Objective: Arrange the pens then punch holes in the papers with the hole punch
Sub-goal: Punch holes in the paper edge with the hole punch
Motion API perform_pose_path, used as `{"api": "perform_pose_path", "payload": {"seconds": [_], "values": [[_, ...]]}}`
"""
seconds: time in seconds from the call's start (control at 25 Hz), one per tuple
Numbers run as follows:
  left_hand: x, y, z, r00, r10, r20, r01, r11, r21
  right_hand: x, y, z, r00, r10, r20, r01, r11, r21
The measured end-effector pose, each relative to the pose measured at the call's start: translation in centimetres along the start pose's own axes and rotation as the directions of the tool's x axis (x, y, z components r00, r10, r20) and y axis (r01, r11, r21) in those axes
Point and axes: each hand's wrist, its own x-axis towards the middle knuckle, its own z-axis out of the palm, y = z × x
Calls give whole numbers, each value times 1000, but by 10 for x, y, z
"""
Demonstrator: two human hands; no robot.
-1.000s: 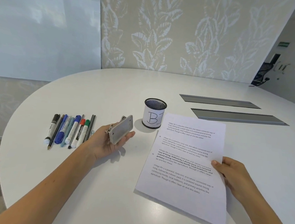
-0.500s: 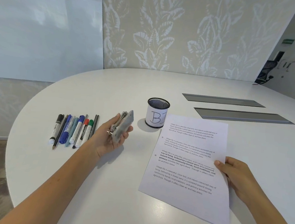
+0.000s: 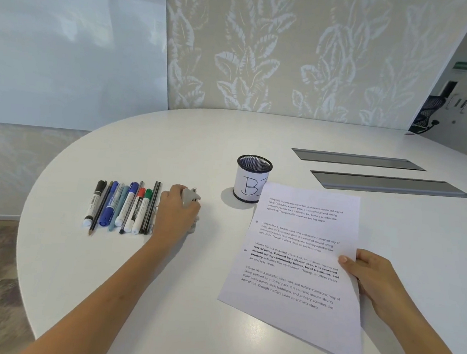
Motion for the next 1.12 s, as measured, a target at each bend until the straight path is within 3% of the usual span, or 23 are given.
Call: {"api": "perform_pose_path", "payload": {"seconds": [0.2, 0.64, 0.76, 0.92, 1.04, 1.12], "values": [[4, -11, 12, 998, 37, -42, -30, 986, 165, 2, 3, -1, 1000, -8, 3, 8, 1000, -29], [7, -15, 18, 996, 27, -82, -12, 983, 182, 3, 4, -3, 1000, -13, 21, 15, 998, -55], [10, -16, 16, 990, 107, -90, -93, 983, 156, 3, 3, -4, 1000, -2, 15, 3, 999, -32], [4, 5, 12, 922, 367, -126, -338, 918, 207, 0, -2, -6, 1000, 13, 11, -14, 1000, 16], [-14, 34, 20, 875, 482, -43, -474, 872, 121, -4, -19, -15, 1000, -23, -3, 23, 995, 97], [-24, 56, 36, 921, 363, 144, -350, 931, -107, -7, -35, -25, 997, -74, -34, 79, 983, 163]]}}
